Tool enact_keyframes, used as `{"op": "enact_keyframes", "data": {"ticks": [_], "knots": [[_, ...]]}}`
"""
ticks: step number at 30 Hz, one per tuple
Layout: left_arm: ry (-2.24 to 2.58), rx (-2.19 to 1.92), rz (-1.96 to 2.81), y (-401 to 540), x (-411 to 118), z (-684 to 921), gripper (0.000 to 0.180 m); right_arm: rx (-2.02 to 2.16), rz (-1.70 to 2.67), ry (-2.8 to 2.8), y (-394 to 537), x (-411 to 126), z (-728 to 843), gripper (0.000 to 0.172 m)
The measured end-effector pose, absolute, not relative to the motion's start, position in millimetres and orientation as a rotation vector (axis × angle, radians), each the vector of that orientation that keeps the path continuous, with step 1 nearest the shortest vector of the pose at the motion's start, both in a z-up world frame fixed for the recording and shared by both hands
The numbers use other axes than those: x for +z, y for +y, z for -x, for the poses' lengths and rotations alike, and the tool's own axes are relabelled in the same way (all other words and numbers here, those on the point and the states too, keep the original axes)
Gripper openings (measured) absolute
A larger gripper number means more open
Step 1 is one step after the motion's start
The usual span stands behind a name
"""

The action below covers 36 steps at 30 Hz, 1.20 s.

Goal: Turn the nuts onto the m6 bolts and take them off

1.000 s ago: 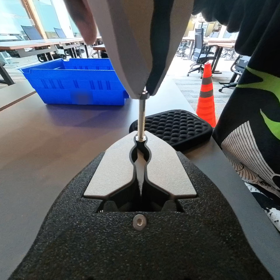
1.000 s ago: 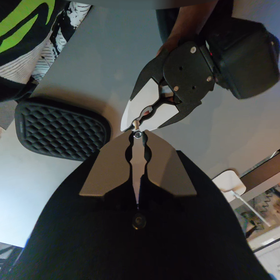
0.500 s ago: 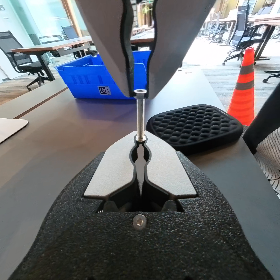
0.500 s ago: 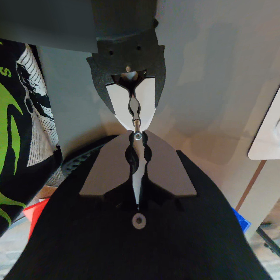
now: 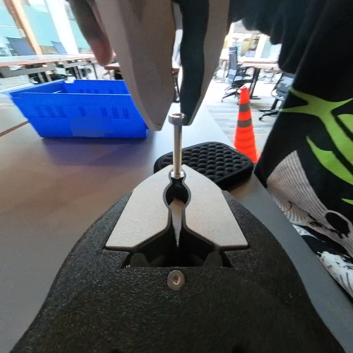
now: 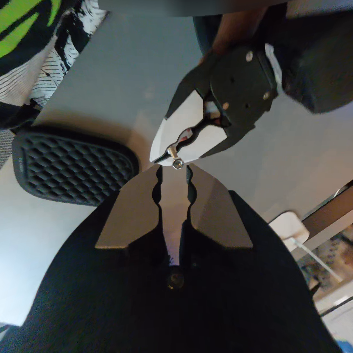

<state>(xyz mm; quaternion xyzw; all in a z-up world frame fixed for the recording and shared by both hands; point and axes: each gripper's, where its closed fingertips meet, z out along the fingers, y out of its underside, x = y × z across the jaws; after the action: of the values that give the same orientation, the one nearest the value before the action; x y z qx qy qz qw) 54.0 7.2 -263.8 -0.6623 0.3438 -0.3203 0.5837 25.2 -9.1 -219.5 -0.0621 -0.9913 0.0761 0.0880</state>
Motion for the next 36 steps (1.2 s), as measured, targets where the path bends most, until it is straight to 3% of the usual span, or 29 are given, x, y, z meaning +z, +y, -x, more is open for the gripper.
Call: {"op": "enact_keyframes", "data": {"ticks": [15, 23, 36], "knots": [[0.923, -0.922, 1.472, -11, -260, -61, 0.002, 0.392, 0.134, -2.983, -28, -212, -24, 0.01], [1.278, -1.25, 1.286, -56, -260, -70, 0.003, 0.368, -0.228, -3.007, -60, -211, -36, 0.01], [1.27, -1.243, 1.255, -54, -256, -67, 0.003, 0.393, -0.087, -2.948, -55, -199, -26, 0.01]]}}
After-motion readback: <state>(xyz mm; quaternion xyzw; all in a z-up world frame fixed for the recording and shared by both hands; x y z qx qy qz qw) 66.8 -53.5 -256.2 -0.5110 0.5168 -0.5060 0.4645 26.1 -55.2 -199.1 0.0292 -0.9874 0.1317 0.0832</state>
